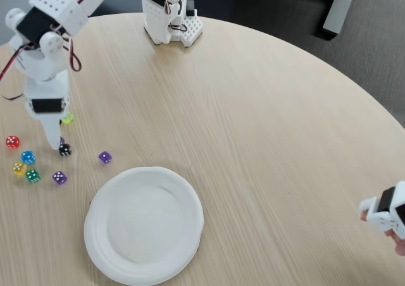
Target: Pick a purple dice and put it in the plate.
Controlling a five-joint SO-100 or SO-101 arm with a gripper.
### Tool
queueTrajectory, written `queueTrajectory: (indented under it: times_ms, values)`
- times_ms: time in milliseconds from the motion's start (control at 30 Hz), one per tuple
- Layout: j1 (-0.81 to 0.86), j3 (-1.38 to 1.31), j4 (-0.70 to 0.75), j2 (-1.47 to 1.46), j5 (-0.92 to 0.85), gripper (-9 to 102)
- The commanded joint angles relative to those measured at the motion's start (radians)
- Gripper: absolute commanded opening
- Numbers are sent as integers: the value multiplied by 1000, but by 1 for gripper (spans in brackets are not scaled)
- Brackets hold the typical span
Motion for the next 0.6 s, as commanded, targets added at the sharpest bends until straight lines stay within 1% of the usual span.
queueTrajectory:
  times_ms: [0, 567]
  values:
    - [0, -18, 3, -17, 11, 21]
    - [0, -9, 3, -35, 0, 20]
